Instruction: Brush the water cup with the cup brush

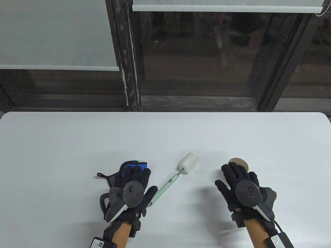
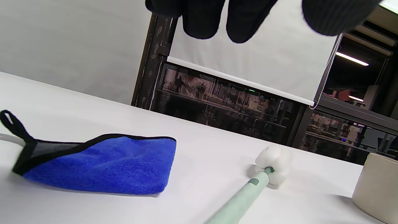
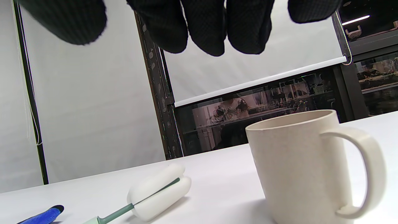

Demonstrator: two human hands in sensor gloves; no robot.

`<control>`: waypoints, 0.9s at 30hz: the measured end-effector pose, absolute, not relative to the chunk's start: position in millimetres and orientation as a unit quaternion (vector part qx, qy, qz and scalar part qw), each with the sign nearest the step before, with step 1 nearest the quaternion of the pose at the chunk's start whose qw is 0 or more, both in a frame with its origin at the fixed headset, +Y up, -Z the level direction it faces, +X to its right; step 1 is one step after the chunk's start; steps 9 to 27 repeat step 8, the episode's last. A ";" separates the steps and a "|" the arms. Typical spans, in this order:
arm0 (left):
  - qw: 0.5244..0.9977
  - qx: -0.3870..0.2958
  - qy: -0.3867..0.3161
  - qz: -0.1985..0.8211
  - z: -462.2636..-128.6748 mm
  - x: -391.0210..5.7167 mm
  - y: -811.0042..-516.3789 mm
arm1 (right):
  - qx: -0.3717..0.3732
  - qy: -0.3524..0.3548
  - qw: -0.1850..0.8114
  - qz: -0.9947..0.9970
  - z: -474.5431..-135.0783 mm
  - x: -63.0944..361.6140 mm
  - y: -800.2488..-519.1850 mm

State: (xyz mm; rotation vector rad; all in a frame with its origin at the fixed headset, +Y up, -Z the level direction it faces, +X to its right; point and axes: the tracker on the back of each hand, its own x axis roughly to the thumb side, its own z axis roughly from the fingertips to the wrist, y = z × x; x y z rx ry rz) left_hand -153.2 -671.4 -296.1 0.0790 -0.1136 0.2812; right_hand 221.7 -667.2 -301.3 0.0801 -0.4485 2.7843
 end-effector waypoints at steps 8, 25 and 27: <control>0.988 0.034 -0.056 0.143 -296.0 -153.2 -671.3 | 0.029 -0.152 0.158 0.975 -301.1 221.3 -667.5; 0.988 0.034 -0.056 0.143 -296.0 -153.2 -671.3 | 0.029 -0.152 0.158 0.975 -301.1 221.3 -667.5; 0.988 0.034 -0.056 0.143 -296.0 -153.2 -671.3 | 0.029 -0.152 0.158 0.975 -301.1 221.3 -667.5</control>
